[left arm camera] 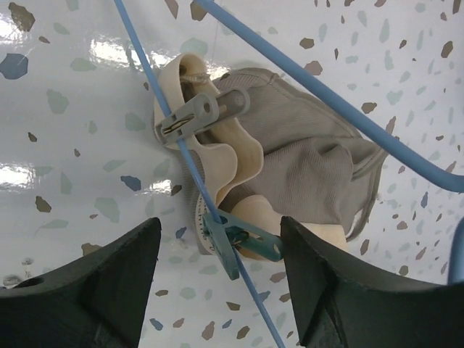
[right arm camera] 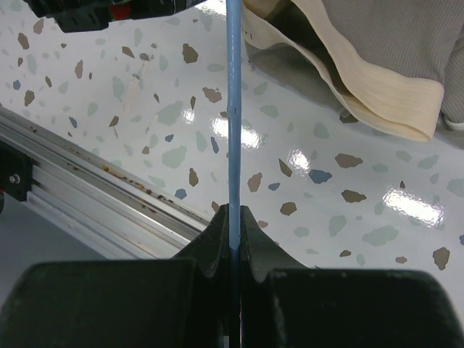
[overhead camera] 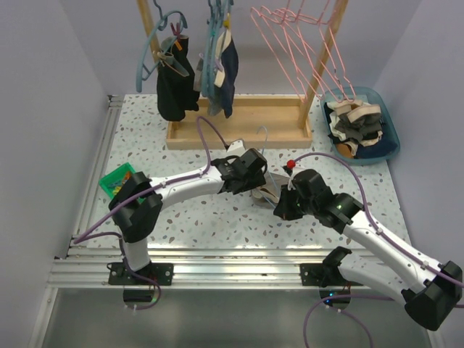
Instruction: Remove the underwear clipped to the hanger
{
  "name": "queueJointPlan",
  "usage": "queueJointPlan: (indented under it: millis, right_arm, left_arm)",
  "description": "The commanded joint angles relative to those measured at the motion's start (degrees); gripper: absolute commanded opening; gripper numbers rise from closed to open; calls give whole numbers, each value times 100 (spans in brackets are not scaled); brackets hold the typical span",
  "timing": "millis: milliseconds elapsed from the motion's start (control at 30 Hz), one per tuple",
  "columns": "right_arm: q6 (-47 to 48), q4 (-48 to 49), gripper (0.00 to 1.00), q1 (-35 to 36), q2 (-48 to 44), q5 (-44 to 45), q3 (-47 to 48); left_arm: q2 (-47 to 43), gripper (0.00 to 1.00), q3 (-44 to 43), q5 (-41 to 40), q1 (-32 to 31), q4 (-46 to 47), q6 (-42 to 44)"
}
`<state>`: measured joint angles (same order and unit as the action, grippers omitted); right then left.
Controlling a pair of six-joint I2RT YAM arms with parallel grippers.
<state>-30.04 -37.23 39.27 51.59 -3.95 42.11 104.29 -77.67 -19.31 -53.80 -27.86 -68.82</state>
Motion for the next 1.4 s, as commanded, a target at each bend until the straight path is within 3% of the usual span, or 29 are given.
queueJointPlan:
  millis: [0,133,333,500,600,633,1100,1367]
  right_arm:
    - [-28,93,0,2,-44,104,263]
    - [-28,111,0,11,-35,96,237]
    - [-19,137,0,2,-18,69,210]
    - [16,129,0,2,-18,78,228]
    - [16,111,0,2,-18,87,219]
    - [25,102,0,11,-26,87,219]
    - [69,14,0,11,53,254,35]
    - [7,111,0,2,105,324,26]
  left_arm:
    - [-5,70,-214,-204,-8,-194,114]
    - [-93,61,-205,-310,19,-238,158]
    - [-84,36,-178,-266,106,-247,176]
    - [-76,25,-143,-214,186,-246,184]
    - [-102,10,-143,-178,212,-255,219]
    - [-102,0,-135,-109,230,-264,237]
    - [-1200,0,226,173,265,8,246]
    - [-1236,0,585,841,318,228,9]
